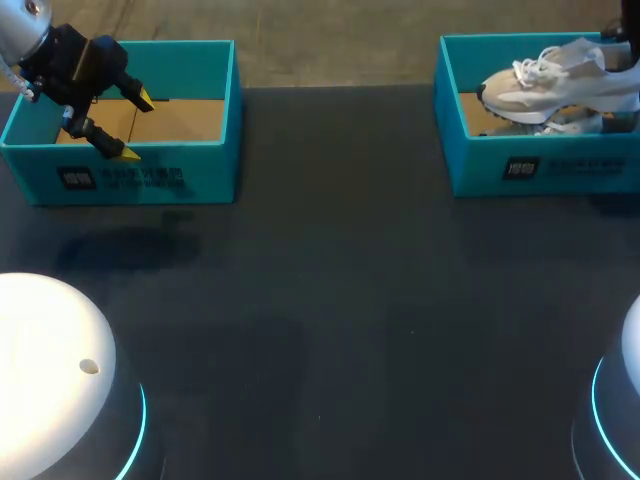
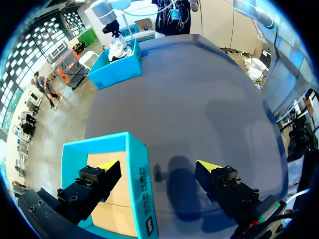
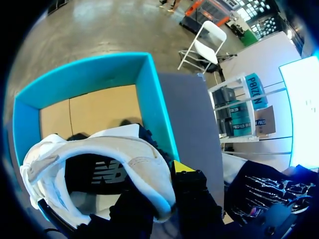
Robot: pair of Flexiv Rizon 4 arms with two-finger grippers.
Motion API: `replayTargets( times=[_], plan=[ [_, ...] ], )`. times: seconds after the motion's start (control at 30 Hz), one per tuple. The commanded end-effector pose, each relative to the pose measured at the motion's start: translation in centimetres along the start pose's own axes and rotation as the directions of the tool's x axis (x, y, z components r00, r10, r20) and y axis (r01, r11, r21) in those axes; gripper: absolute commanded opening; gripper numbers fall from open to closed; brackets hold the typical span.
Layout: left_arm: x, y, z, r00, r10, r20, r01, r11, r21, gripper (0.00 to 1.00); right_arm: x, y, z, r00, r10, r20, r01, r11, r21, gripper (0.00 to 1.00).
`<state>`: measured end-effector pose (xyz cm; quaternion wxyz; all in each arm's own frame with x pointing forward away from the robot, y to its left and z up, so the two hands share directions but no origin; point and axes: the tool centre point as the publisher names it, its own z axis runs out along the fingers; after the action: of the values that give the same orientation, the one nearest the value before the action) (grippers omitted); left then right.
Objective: Take the shoe out of the shoebox, open the shoe tongue, remove and reinsert the insole, then place the shoe into the shoebox
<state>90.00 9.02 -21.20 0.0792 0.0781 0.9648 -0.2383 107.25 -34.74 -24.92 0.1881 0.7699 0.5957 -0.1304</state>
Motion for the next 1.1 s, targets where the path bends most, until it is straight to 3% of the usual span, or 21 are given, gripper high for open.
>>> replayTargets(
  times=[0.03,0.5,1.1],
  plan=[
    [0.0,0.0,-0.1,1.000,0.000,-0.002,0.000,1.000,-0.003,1.00,0.1,0.2,0.2,1.000,-0.001,0.002,0.001,1.000,0.005,0.00],
    [0.0,0.0,-0.1,1.000,0.000,-0.002,0.000,1.000,-0.003,1.00,0.1,0.0,0.4,1.000,0.000,0.004,0.000,1.000,0.011,0.00],
    [0.0,0.0,-0.1,1.000,0.000,-0.002,0.000,1.000,-0.003,1.00,-0.4,0.4,-0.9,1.000,-0.007,0.012,0.007,1.000,-0.007,0.00]
  ],
)
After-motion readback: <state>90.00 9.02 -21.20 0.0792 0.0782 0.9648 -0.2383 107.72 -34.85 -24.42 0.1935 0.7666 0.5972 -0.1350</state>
